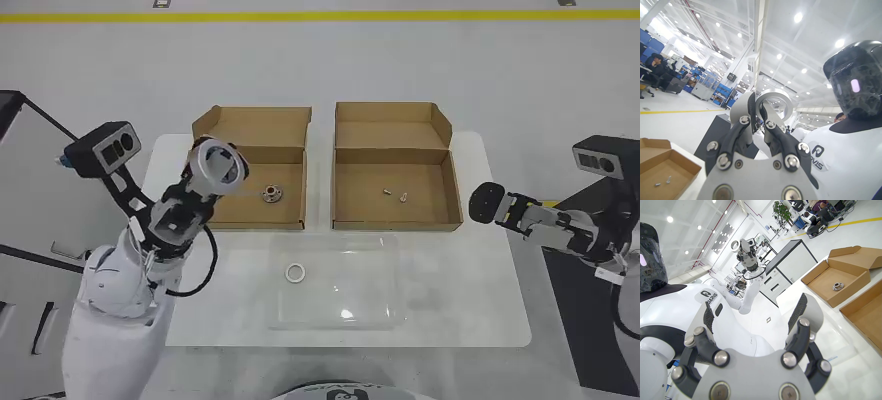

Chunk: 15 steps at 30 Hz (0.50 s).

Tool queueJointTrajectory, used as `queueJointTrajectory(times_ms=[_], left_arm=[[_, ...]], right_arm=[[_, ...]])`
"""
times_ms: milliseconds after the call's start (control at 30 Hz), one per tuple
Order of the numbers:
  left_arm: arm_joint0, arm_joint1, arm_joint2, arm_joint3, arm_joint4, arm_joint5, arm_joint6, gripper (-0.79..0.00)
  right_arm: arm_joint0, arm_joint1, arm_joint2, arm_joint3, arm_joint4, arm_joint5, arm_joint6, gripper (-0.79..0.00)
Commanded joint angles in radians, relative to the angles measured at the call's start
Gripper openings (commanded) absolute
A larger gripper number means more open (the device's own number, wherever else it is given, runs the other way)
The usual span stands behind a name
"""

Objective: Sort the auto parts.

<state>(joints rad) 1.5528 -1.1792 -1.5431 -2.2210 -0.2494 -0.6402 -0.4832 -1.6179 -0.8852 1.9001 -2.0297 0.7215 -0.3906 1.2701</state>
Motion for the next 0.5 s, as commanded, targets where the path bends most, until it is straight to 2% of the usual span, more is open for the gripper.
queueJointTrajectory(times_ms=[0, 267, 467], left_arm=[[0.0, 0.001, 0.003, -0.002, -0.031, -0.01, -0.007, -0.785], [0.006, 0.0, 0.02, 0.002, -0.166, -0.099, -0.011, -0.785], [0.007, 0.002, 0.016, 0.016, -0.234, -0.133, -0.045, -0.785]], right_arm=[[0.0, 0.0, 0.0, 0.0, 0.0, 0.0, 0.0, 0.0], [0.0, 0.0, 0.0, 0.0, 0.0, 0.0, 0.0, 0.0], [0.0, 0.0, 0.0, 0.0, 0.0, 0.0, 0.0, 0.0]])
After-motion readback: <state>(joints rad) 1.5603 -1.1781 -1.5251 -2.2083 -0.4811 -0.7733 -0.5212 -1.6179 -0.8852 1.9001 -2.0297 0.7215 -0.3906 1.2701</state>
